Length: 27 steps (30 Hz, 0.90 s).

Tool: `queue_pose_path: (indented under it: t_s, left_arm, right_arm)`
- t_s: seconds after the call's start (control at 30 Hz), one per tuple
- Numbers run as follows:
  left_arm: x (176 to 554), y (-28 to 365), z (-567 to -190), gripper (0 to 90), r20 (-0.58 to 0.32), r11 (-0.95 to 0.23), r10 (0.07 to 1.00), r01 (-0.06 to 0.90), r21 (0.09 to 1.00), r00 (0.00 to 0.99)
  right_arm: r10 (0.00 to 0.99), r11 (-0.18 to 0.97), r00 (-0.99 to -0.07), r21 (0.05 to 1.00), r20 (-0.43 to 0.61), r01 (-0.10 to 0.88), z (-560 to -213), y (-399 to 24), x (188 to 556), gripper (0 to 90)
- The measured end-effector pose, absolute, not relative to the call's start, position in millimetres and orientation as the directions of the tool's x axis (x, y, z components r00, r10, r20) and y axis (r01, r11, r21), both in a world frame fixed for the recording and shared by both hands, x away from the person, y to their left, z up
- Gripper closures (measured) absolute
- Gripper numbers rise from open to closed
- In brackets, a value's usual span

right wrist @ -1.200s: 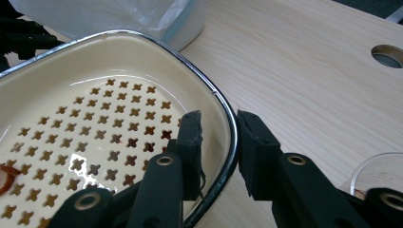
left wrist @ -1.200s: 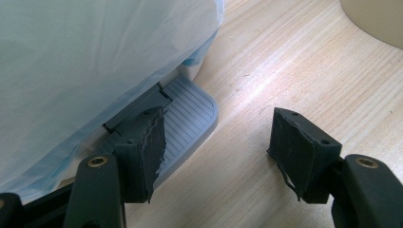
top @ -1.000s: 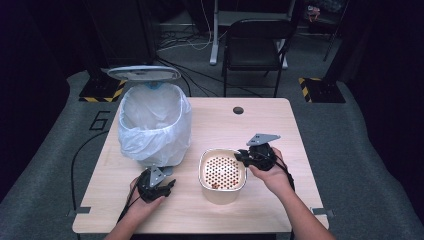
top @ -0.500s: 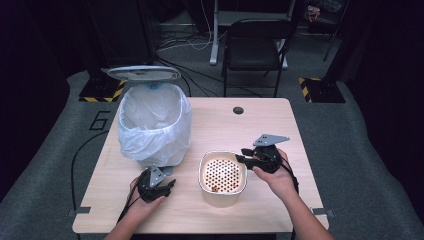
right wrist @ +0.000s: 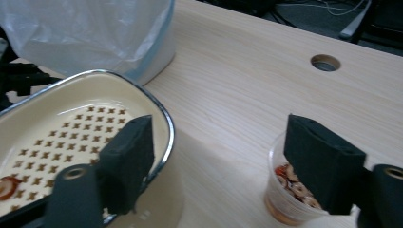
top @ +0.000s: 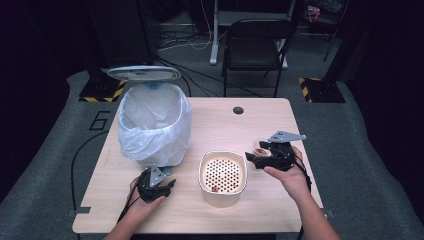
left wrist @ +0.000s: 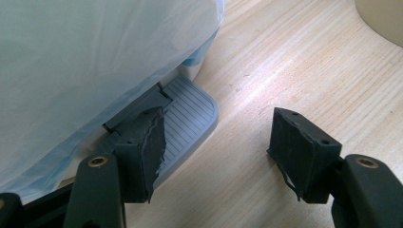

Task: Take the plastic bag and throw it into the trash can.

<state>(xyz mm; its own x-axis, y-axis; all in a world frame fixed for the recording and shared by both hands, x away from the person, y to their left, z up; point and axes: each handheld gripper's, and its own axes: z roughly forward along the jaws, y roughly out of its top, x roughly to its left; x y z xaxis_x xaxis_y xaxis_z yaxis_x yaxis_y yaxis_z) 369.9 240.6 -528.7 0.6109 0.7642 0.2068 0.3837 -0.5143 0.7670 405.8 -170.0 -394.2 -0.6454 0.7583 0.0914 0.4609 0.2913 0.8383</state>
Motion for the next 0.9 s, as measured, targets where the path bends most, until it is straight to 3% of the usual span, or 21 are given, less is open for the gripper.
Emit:
queue_pose_path:
  t_s: [0.07, 0.43, 0.67, 0.9]
  left_arm:
    - [369.8, 240.6, -528.7, 36.7, 0.206, -0.512, 0.766, 0.385, 0.768, 0.609]
    - [369.9, 240.7, -528.7, 36.6, 0.207, -0.514, 0.764, 0.384, 0.767, 0.611]
    - [369.9, 240.7, -528.7, 36.6, 0.207, -0.514, 0.764, 0.383, 0.767, 0.611]
    - [369.9, 240.7, -528.6, 36.6, 0.207, -0.515, 0.764, 0.384, 0.767, 0.611]
  right_arm:
    - [0.771, 0.286, -0.630, 0.835, 0.092, 0.471, -394.4, -175.0, 407.4, 18.2]
    - [0.816, 0.290, -0.576, 0.828, 0.049, 0.481, -409.9, -195.3, 419.9, 22.8]
    - [0.842, 0.284, -0.538, 0.816, 0.039, 0.503, -426.8, -204.0, 430.7, 15.8]
    - [0.851, 0.271, -0.522, 0.807, 0.054, 0.525, -438.5, -204.1, 438.7, 14.3]
